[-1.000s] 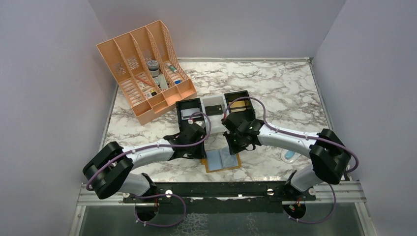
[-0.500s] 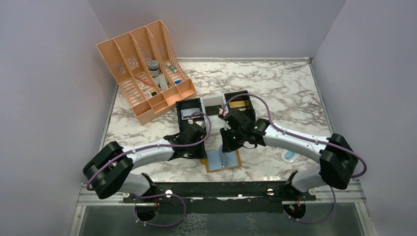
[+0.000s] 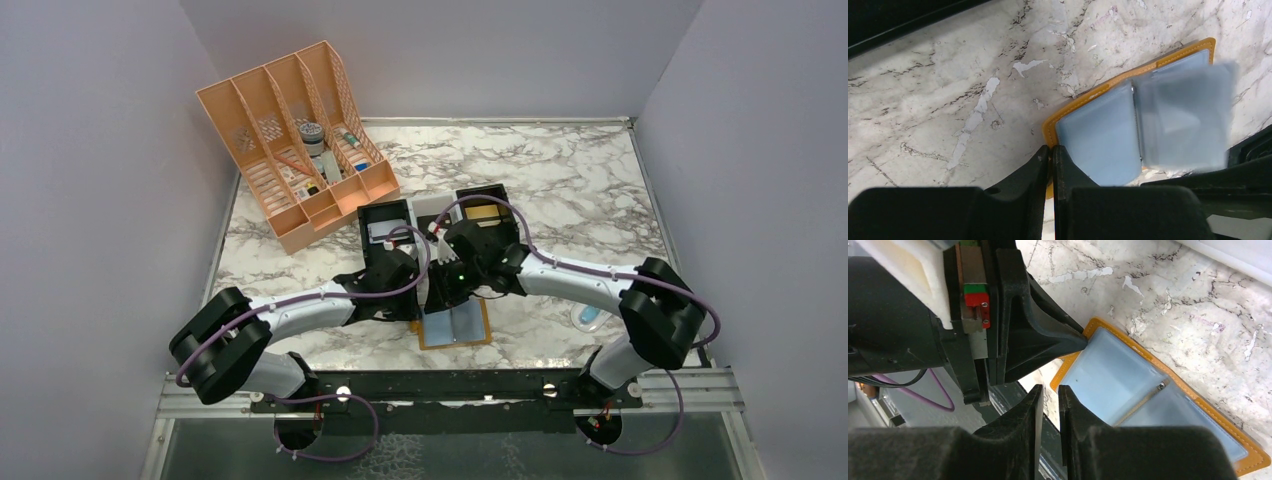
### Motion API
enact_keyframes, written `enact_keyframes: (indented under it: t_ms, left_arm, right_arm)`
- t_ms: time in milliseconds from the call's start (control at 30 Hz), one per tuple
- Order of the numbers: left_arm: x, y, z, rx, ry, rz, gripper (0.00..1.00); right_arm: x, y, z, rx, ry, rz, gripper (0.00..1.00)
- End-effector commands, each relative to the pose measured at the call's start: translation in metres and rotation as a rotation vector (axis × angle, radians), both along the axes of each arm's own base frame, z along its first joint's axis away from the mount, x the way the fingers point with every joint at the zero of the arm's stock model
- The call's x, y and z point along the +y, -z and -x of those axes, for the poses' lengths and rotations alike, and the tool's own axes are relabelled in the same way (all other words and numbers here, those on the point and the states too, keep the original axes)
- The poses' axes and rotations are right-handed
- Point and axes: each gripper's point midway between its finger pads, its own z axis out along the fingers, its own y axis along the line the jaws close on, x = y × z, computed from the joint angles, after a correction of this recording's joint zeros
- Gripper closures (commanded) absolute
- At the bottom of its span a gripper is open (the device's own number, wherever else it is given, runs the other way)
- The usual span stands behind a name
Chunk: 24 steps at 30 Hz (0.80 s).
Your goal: Take the credit cards out of the card holder
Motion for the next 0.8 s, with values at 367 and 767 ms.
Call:
enact_keyframes:
  t_ms: [367,767]
  left_arm:
    - [-0.007,-0.008,-0.003,-0.022,0.009,0.03,0.89]
    - [-0.008,-0.008,0.0,-0.017,0.024,0.038,0.89]
  right_arm:
    - [-0.092,0.013,-0.018,-0.132,0.359,0.275,0.54]
    - [-0.107,0.05,0.002,-0.007,0.419,0.352,0.5]
